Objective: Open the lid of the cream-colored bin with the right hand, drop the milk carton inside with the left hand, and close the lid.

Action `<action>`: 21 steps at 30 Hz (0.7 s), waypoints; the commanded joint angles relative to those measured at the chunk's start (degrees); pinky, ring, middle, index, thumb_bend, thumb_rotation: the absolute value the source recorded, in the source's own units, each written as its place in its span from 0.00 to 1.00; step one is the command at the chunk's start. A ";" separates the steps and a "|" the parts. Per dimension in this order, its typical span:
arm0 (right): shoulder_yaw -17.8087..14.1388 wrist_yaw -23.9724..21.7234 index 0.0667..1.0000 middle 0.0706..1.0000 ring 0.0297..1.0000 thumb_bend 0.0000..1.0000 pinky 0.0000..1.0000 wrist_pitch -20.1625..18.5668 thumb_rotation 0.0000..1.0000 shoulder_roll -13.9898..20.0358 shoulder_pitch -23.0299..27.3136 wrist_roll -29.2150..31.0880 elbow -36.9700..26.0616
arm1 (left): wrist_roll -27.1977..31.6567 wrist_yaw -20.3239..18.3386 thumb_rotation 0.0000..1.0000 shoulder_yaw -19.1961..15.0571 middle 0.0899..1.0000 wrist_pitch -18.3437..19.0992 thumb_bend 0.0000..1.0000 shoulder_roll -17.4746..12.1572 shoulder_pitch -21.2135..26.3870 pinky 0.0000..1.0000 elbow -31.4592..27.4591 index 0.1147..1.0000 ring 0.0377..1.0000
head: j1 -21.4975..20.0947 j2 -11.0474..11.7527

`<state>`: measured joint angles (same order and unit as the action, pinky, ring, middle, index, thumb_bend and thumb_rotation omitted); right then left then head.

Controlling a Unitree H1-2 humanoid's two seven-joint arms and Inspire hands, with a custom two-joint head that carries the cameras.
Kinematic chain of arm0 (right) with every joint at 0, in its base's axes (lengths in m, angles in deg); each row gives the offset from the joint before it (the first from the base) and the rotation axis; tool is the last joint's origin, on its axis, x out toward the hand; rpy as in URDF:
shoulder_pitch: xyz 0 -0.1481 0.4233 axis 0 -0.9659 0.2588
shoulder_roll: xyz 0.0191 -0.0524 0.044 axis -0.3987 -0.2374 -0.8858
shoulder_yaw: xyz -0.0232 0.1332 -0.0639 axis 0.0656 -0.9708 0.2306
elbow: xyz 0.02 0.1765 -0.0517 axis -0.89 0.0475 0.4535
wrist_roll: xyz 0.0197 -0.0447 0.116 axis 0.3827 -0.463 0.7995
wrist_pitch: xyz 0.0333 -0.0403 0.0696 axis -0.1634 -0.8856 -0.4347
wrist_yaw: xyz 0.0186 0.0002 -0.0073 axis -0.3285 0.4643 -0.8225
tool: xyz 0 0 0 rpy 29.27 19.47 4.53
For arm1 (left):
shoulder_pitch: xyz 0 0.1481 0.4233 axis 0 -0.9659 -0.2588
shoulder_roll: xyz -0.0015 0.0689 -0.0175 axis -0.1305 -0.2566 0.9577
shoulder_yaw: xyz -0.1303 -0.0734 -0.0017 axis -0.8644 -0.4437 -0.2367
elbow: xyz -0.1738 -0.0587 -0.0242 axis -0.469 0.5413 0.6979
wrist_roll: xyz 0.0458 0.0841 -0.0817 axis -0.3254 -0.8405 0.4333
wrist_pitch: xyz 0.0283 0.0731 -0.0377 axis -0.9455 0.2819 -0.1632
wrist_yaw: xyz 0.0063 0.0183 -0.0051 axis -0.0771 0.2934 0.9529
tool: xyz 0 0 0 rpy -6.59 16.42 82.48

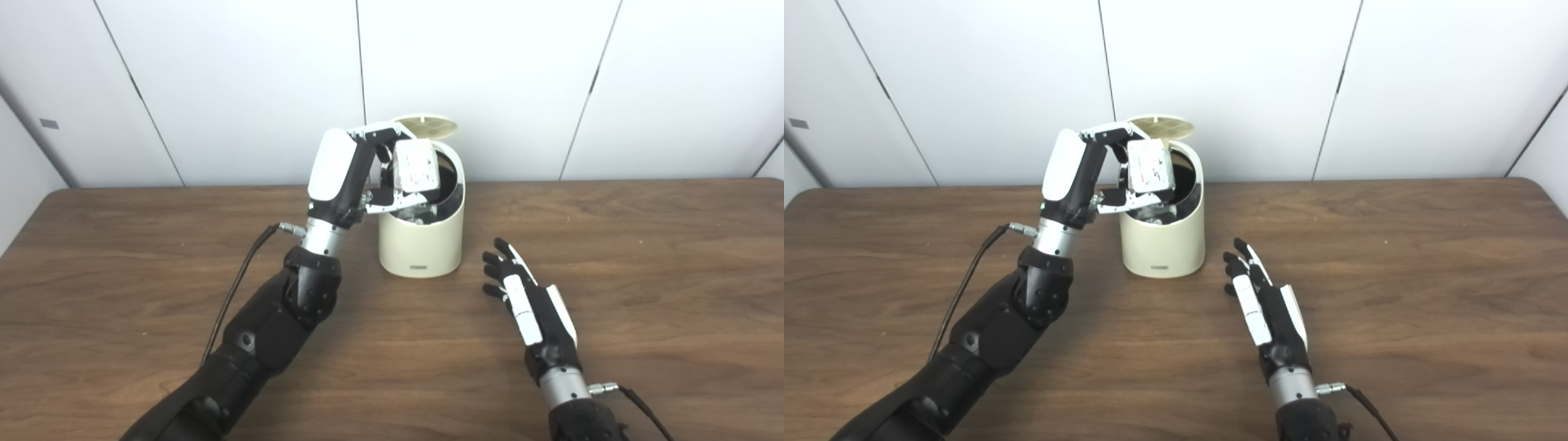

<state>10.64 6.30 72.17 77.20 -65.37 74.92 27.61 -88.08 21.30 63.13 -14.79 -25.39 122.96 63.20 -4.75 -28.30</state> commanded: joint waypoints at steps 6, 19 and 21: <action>0.77 -0.09 0.94 0.87 0.89 0.53 0.80 0.82 1.00 -0.56 0.90 -1.28 -2.21 | -2.59 -3.43 0.00 -4.54 0.45 -0.93 0.48 1.36 0.53 0.35 -2.54 0.44 0.40 | -0.06 -0.04; 0.82 -0.33 0.94 0.86 0.88 0.53 0.80 -0.23 1.00 -0.44 0.87 -1.19 -3.05 | -4.11 -10.62 0.04 -9.69 0.51 0.43 0.84 3.26 -0.67 0.40 -4.09 0.50 0.42 | 0.12 -0.47; 0.86 -0.43 0.94 0.86 0.87 0.54 0.80 0.03 1.00 -0.19 0.90 -1.27 -2.99 | -3.81 -12.95 0.06 -10.12 0.53 2.42 0.97 3.34 -0.90 0.41 -5.11 0.54 0.43 | 0.19 -0.64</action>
<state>11.22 6.18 71.32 77.23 -65.51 74.10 26.89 -91.92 10.03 53.68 -13.10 -22.29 120.83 60.62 -4.48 -28.92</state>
